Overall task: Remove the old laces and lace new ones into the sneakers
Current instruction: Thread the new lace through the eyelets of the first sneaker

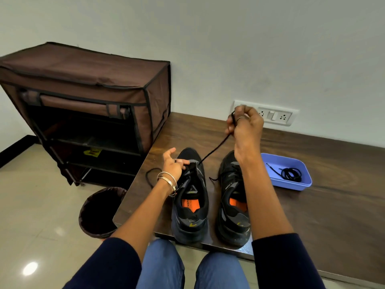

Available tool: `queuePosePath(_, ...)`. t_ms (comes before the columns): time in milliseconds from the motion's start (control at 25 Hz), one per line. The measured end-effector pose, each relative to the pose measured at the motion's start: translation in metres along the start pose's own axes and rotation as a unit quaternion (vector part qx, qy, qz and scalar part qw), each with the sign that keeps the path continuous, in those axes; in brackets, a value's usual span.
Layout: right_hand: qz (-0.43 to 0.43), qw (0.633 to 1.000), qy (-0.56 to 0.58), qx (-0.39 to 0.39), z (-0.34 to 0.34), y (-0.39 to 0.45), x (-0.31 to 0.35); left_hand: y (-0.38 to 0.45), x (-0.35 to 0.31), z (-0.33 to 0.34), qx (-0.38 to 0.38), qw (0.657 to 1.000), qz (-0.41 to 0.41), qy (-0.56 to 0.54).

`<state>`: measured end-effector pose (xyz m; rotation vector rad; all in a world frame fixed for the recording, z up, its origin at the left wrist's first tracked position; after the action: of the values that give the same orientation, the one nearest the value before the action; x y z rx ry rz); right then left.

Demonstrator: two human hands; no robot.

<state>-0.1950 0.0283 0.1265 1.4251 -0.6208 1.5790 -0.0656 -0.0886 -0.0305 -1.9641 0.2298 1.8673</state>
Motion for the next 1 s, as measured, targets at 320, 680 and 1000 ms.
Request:
queuePosePath(320,0.079,0.97,-0.183,0.139,0.011,-0.012,-0.038,-0.01,-0.078,-0.004,0.034,0.992,0.095,-0.072)
queuePosePath(680,0.128,0.985,-0.072,0.09,0.04,-0.051,-0.027,-0.052,-0.108,0.004,0.227,0.934,-0.053,-0.271)
queuePosePath(1000,0.22,0.959,-0.084,0.156,0.035,-0.066,-0.013,-0.076,-0.119,-0.01,0.307,0.909,-0.126,-0.251)
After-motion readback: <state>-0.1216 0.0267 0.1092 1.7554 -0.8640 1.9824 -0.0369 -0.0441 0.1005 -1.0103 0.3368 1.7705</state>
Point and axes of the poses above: each hand's wrist, its own y-axis towards the middle knuckle, its own z-axis out of the palm, x = y × z, the point moved 3 cm from there along y, towards the middle knuckle, and after that the axes turned 2 degrees about -y, right-handed, at the moved point
